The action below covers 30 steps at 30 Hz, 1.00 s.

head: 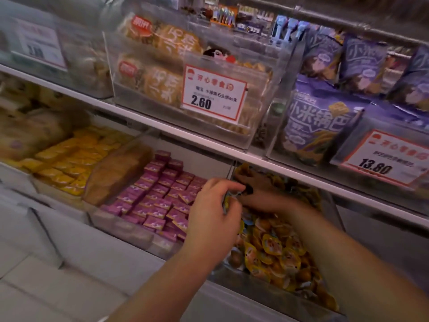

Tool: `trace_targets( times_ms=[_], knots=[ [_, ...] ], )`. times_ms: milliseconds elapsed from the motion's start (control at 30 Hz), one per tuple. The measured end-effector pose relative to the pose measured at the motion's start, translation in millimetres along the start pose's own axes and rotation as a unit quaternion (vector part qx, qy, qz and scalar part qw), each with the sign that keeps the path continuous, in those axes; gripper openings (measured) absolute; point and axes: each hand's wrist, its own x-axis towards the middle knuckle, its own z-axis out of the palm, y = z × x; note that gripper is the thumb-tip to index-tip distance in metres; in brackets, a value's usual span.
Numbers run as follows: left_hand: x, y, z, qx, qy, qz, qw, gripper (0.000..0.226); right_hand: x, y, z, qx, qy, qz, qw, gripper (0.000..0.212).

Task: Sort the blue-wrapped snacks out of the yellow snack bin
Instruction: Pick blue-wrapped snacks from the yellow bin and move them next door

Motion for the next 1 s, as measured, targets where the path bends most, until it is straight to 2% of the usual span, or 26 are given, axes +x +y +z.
trace_targets(
  times_ms=[200,300,367,467,533,633,700,733,867,933,1000],
  knots=[
    [3.1,-9.0,-13.1,0.01,0.005,0.012,1.0,0.027,-26.7,-1.5,5.4,-0.01,0.079,-0.052,0.995,0.055],
    [3.3,-7.4,-10.1,0.066,0.006,0.075,0.995,0.023,-36.4,8.4,-2.1,0.01,0.099,-0.092,0.991,0.031],
    [0.8,-4.0,-4.7,0.084,0.0,0.129,0.988,0.022,-40.2,20.4,-6.7,0.056,0.096,-0.062,0.992,0.019],
    [-2.2,2.5,11.1,0.079,-0.008,0.187,0.979,0.02,-49.0,45.3,-10.8,0.159,0.101,0.056,0.981,0.014],
    [-1.0,6.6,26.8,0.076,-0.03,0.195,0.977,0.019,-60.8,59.3,-12.2,0.286,0.13,0.134,0.94,0.025],
    [8.2,6.2,53.3,0.116,-0.088,0.147,0.978,0.022,-83.0,63.1,-12.8,0.556,0.153,0.157,0.802,0.036],
    [18.3,0.6,70.6,0.176,-0.138,0.106,0.969,0.025,-97.1,60.2,-15.5,0.658,0.164,0.141,0.721,0.043],
    [23.6,-2.6,78.1,0.218,-0.158,0.096,0.958,0.028,-103.3,59.2,-17.2,0.683,0.178,0.137,0.695,0.039],
    [34.7,-14.2,96.8,0.306,-0.224,0.117,0.918,0.049,-122.2,55.8,-18.9,0.729,0.186,0.129,0.646,0.028],
    [35.5,-14.1,102.0,0.321,-0.244,0.146,0.903,0.047,-126.9,53.1,-17.8,0.752,0.175,0.131,0.622,0.025],
    [37.0,-11.8,102.2,0.303,-0.234,0.14,0.913,0.04,-128.6,50.9,-15.7,0.783,0.161,0.136,0.585,0.018]
  ],
)
